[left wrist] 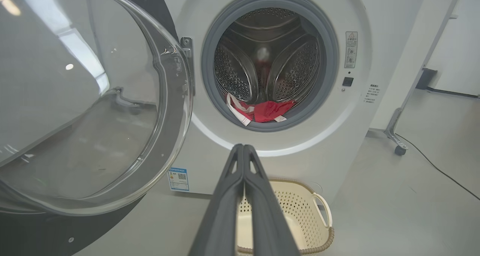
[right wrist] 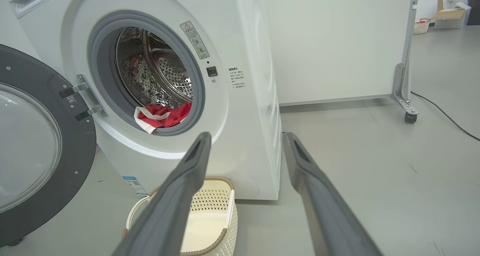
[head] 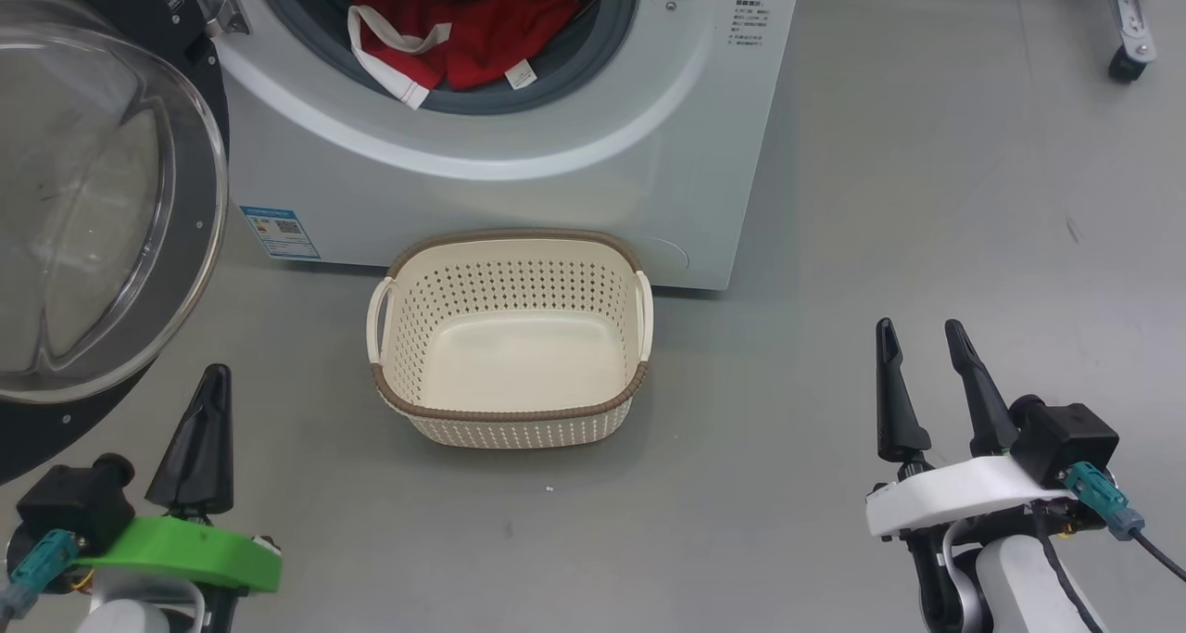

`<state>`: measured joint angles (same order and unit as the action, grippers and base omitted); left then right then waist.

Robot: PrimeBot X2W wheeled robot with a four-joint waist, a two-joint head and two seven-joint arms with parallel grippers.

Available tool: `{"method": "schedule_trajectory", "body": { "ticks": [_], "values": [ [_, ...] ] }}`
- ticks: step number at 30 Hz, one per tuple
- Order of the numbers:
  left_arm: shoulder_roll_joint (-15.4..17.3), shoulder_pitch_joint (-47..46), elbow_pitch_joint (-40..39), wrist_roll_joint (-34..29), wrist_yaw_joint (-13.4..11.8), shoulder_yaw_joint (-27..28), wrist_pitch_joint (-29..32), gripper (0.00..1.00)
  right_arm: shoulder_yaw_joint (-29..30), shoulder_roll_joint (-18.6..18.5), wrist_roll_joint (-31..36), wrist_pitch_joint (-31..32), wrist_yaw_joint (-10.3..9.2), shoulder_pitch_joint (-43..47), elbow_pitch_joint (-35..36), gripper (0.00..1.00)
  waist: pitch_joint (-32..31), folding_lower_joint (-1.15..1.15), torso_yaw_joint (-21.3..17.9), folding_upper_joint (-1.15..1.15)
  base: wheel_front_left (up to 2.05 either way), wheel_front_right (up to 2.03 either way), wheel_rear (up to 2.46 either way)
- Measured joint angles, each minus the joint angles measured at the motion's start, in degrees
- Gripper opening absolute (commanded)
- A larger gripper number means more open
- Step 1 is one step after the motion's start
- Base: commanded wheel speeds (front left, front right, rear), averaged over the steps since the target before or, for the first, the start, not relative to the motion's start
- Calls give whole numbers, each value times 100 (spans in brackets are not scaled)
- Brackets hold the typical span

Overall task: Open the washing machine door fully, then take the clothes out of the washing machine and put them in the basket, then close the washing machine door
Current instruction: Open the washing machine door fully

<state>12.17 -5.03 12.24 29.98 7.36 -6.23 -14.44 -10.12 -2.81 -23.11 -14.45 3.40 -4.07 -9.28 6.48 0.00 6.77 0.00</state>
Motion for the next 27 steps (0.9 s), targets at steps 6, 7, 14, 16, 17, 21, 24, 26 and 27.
{"method": "schedule_trajectory", "body": {
  "ticks": [6,7,14,16,17,21,24,26,27],
  "values": [
    [-71,40,-181,-5,0,-77,0,11,12,2,58,0,-11,9,87,100,60,0,-131,0,0,0,0],
    [-80,48,-204,-27,0,-76,0,40,7,2,80,0,-33,15,92,100,73,0,-147,0,0,0,0],
    [-165,60,-316,-122,0,-145,0,100,11,7,248,0,-111,118,133,100,149,0,-203,0,0,0,0],
    [-178,60,-320,-126,0,-145,0,100,10,7,267,0,-112,118,142,100,154,0,-205,0,0,0,0],
    [-191,61,-333,-129,0,-145,0,100,10,8,294,0,-123,118,154,100,165,0,-210,0,0,0,0],
    [-192,62,-357,-140,0,-168,0,100,8,8,318,0,-154,118,165,100,183,0,-214,0,0,0,0],
    [-193,62,-371,-141,0,-186,0,100,5,8,319,0,-157,118,179,100,189,0,-215,0,0,0,0],
    [-193,62,-380,-143,0,-198,0,100,3,8,320,0,-165,118,183,100,192,0,-214,0,0,0,0],
    [-193,62,-382,-143,0,-201,0,100,0,9,322,0,-188,118,185,100,192,0,-214,0,0,0,0]
  ]
}}
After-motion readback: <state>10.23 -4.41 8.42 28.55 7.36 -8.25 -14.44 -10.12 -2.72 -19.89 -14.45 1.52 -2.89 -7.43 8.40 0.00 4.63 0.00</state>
